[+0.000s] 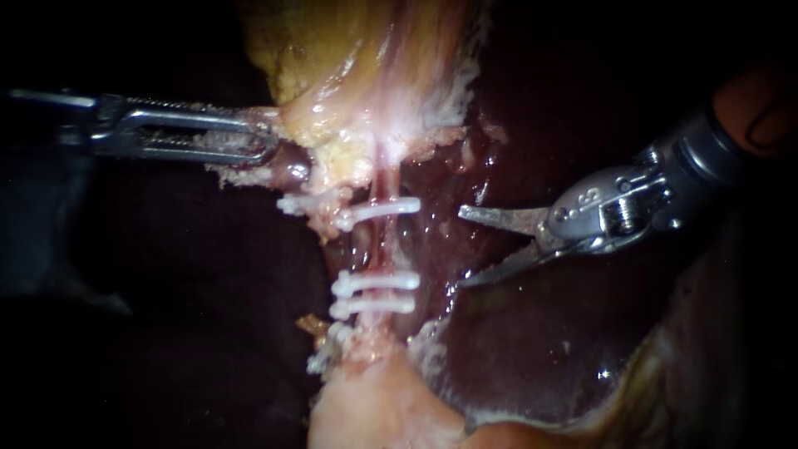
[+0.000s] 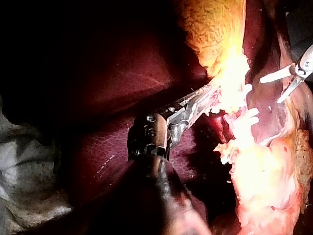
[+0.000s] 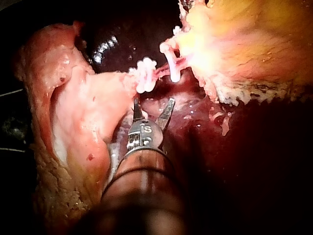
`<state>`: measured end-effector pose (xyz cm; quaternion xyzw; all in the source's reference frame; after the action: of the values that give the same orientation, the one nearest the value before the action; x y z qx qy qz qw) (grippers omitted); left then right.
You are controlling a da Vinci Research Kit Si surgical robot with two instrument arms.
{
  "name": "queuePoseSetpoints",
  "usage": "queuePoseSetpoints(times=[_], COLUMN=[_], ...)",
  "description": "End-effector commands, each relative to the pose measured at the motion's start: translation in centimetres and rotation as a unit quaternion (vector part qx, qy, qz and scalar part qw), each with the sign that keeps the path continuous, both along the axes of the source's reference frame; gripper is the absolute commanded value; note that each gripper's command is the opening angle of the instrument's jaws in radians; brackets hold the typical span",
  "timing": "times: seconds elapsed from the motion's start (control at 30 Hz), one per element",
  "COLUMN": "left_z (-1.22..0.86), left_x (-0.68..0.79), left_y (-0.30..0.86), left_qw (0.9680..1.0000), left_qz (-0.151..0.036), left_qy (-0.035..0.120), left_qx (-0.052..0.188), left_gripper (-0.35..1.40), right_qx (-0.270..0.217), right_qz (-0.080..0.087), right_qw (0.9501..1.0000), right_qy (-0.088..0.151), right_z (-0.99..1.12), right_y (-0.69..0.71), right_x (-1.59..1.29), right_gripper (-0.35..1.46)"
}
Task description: Go to the cutting position right tube
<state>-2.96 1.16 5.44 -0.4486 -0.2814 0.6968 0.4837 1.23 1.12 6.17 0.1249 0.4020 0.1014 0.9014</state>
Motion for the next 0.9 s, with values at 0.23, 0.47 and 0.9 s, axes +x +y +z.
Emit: queuePoseSetpoints(times=[0.23,0.47,0.9], left_z=[-0.1,-0.48,-0.72], left_x=[0.1,0.41,0.64], left_y=[0.04,0.28,0.37], left_qw=[1.0,0.9999,0.9995], left_qz=[0.003,-0.012,-0.027], left_qy=[-0.003,-0.012,-0.011], left_qx=[0.003,0.001,-0.014], left_gripper=[-0.35,-0.35,-0.35], right_qx=[0.001,0.001,0.013], right_qz=[-0.001,-0.001,-0.004], right_qw=[1.0,1.0,0.9997], right_qy=[0.001,0.001,0.021], right_z=[-0.01,-0.01,-0.07], right_y=[0.0,0.01,0.01], right_x=[0.0,0.0,0.07], right_gripper=[1.45,1.45,1.45])
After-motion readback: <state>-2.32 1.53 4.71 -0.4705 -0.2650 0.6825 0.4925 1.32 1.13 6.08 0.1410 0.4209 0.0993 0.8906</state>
